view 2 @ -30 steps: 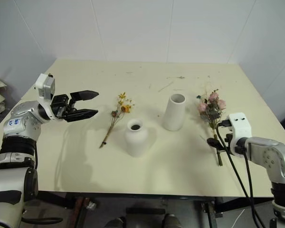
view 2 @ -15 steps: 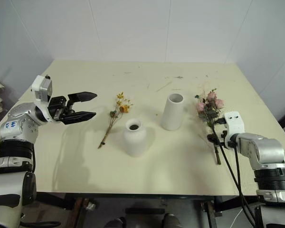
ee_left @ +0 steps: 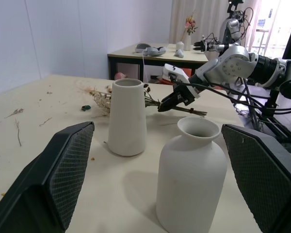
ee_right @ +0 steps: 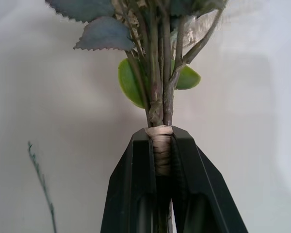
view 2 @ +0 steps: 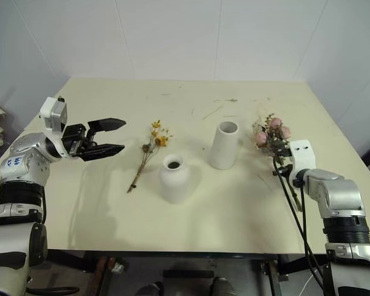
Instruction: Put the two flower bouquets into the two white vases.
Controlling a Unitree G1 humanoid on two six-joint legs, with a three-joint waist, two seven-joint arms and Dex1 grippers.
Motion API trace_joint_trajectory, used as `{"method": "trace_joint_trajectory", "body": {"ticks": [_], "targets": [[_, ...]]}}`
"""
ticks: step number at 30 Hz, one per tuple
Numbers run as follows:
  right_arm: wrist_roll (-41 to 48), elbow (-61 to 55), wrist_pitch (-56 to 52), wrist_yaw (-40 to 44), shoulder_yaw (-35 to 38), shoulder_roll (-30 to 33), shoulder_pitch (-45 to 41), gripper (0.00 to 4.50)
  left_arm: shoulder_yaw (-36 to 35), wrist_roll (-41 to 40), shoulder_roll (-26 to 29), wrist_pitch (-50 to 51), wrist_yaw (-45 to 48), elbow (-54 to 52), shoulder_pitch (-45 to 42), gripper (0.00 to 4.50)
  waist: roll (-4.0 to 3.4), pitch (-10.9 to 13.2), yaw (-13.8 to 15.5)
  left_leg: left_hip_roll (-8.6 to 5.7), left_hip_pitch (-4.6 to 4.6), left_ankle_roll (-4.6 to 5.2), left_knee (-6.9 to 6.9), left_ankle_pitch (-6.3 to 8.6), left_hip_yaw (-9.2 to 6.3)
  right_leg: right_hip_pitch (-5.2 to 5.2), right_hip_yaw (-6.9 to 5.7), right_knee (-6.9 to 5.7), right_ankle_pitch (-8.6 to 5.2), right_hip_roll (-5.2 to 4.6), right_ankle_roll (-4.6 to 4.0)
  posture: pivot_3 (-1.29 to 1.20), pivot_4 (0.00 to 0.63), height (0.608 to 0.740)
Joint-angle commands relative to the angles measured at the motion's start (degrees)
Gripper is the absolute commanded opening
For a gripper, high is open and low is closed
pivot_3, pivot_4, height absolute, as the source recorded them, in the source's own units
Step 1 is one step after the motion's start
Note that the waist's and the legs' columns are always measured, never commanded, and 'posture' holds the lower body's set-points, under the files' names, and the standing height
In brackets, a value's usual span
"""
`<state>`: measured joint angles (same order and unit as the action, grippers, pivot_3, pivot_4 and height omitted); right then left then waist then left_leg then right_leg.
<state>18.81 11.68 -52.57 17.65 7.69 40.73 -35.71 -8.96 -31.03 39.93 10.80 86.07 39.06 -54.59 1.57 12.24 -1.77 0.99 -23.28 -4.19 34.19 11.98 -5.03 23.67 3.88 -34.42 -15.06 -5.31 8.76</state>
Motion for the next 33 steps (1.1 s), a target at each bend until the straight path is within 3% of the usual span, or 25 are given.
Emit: {"method": "trace_joint_trajectory", "body": {"ticks": [1, 10, 13, 19, 33], "targets": [[-1.1, -3.1, 2.5, -0.8, 3.1, 0.3, -1.2, 0.07, -0.1, 0.7, 1.4, -1.4, 5.4, 0.6, -3.4, 4.5, 0.0, 0.0, 0.0, 0.0, 0.0, 0.0, 0.0, 0.0, 0.0, 0.0, 0.0, 0.01, 0.0, 0.0, 0.0, 0.0, 0.15, 0.74], [-4.4, -3.7, 20.4, -3.4, 6.6, 0.1, -10.9, 0.07, 0.3, 3.1, 0.3, -3.1, 3.8, 6.2, -9.5, 4.5, -0.08, 0.0, -0.5, 0.0, 0.0, 0.0, -0.03, 0.0, 0.01, 0.04, 0.0, -0.01, -0.01, 0.01, 0.01, 0.0, 0.15, 0.74], [-3.7, -2.3, 34.3, -1.2, 7.7, -2.7, -15.9, 0.07, 0.6, 3.8, -0.4, -3.7, 3.7, 7.4, -10.3, 4.5, -0.08, 0.0, -0.7, 0.0, 0.01, -0.01, -0.1, 0.0, 0.01, 0.04, 0.0, 0.02, -0.03, 0.01, 0.05, 0.0, 0.15, 0.74], [-1.1, 0.3, 45.7, 3.1, 6.9, -10.3, -23.2, 0.07, 0.3, 4.1, -0.7, -3.8, 3.9, 7.4, -9.8, 4.5, -0.08, 0.1, -1.4, 0.0, -0.02, -0.01, -0.17, -0.01, 0.0, 0.04, 0.0, -0.18, -0.05, 0.0, 0.09, 0.0, 0.15, 0.74], [0.5, 19.3, 57.2, 13.4, 3.4, -24.0, -28.5, 0.07, -1.2, 2.4, -0.6, -1.9, 2.7, 2.4, -6.4, 4.5, -0.12, 0.1, -1.8, 0.0, 0.02, -0.05, -0.17, -0.03, -0.02, 0.08, 0.0, -0.38, -0.07, 0.0, 0.08, 0.0, 0.15, 0.74]]}}
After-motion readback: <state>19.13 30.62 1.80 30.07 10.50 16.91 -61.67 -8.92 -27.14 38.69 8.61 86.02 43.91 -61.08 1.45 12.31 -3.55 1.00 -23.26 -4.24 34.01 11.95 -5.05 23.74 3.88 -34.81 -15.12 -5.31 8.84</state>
